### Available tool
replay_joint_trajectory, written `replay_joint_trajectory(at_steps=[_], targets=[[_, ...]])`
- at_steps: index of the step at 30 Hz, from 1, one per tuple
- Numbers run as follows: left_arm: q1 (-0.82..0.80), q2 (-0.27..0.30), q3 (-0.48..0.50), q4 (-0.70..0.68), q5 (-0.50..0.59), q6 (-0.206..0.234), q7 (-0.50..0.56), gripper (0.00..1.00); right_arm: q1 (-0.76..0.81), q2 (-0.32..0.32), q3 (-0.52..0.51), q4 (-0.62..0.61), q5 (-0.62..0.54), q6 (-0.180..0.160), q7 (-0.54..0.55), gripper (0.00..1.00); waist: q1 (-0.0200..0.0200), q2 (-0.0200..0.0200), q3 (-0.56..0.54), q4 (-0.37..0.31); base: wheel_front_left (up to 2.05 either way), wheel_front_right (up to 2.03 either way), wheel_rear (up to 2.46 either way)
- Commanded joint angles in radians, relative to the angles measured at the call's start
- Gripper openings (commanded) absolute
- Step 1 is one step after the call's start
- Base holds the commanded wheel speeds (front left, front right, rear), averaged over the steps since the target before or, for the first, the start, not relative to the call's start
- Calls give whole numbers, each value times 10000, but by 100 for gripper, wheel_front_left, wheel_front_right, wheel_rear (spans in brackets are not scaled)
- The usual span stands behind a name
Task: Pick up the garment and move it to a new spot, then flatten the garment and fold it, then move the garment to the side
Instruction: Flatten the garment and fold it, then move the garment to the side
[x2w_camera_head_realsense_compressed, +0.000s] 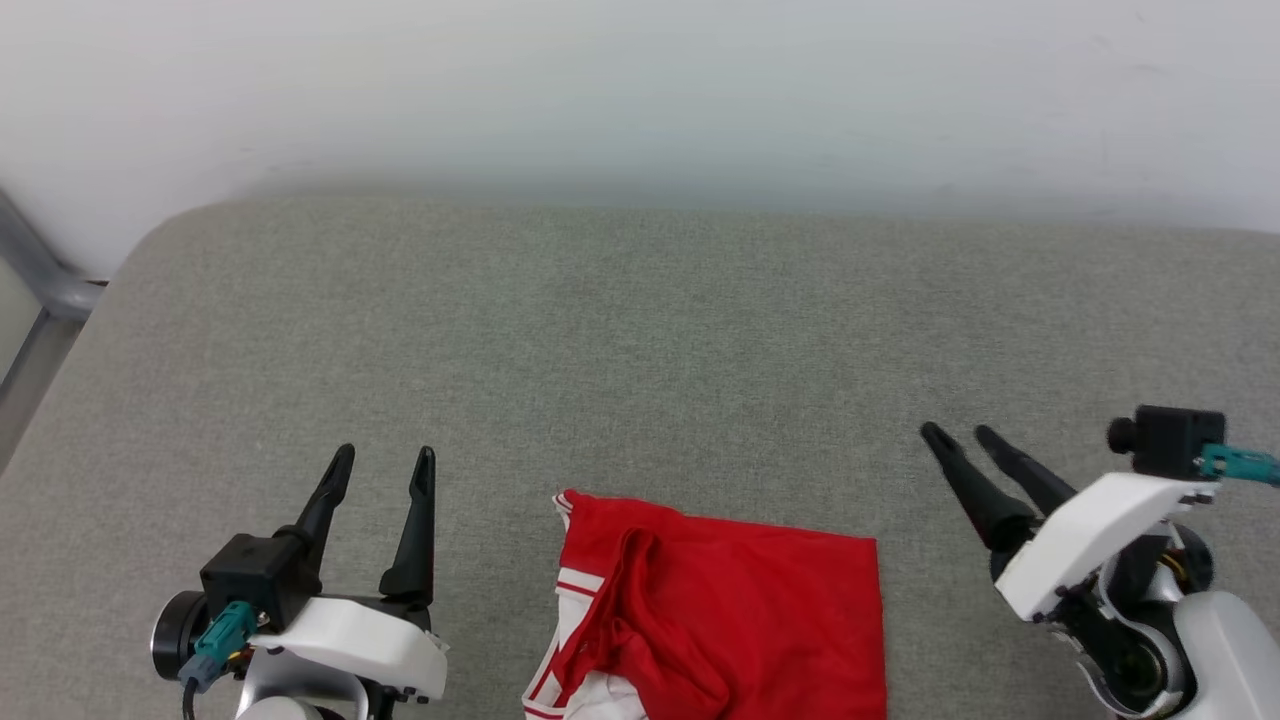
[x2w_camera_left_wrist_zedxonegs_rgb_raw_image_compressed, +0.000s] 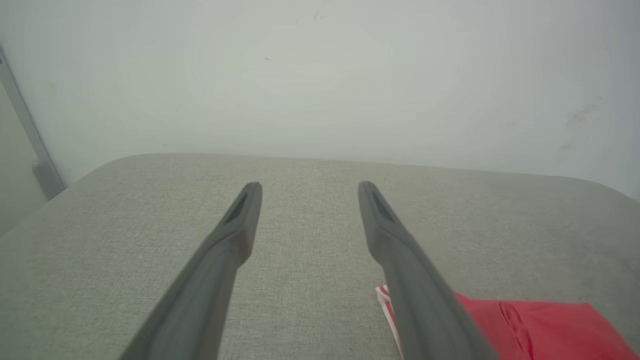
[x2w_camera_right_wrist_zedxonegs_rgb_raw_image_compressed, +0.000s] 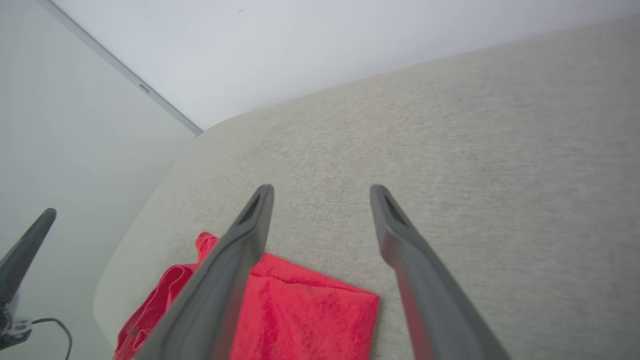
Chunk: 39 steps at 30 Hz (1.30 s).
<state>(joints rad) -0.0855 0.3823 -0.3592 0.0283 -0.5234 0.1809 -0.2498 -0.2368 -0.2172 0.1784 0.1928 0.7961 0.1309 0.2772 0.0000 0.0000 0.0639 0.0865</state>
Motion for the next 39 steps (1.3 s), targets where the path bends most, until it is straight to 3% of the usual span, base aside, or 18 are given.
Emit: replay_joint_trajectory(at_steps=[1, 7, 11, 16, 25, 39], targets=[[164, 62, 28, -36, 64, 67, -63, 100, 294, 17, -438, -120, -555, -5, -183, 100, 0, 0, -189, -201, 0, 0, 0], [433, -4, 135, -99, -82, 171, -92, 100, 1015, 328, -1973, -1115, -3171, -5, -521, 100, 0, 0, -563, -556, 0, 0, 0], [486, 77, 107, -142, 65, 270, -91, 100, 1502, 544, -2392, -2028, -4759, -5, -877, 100, 0, 0, -737, -681, 0, 0, 0], [588, 102, 108, -172, 206, 371, -95, 100, 2202, 817, -2492, -2698, -5907, -5, -1476, 100, 0, 0, -926, -729, 0, 0, 0], [1010, 191, 128, 35, 281, 511, -116, 100, 3296, 1369, -2505, -3233, -6706, -5, -2008, 100, 0, 0, -1244, -791, 0, 0, 0], [969, 88, 192, 260, 273, 389, -147, 100, 3524, 1591, -2522, -3454, -6537, -5, -1566, 100, 0, 0, -1259, -766, 0, 0, 0]])
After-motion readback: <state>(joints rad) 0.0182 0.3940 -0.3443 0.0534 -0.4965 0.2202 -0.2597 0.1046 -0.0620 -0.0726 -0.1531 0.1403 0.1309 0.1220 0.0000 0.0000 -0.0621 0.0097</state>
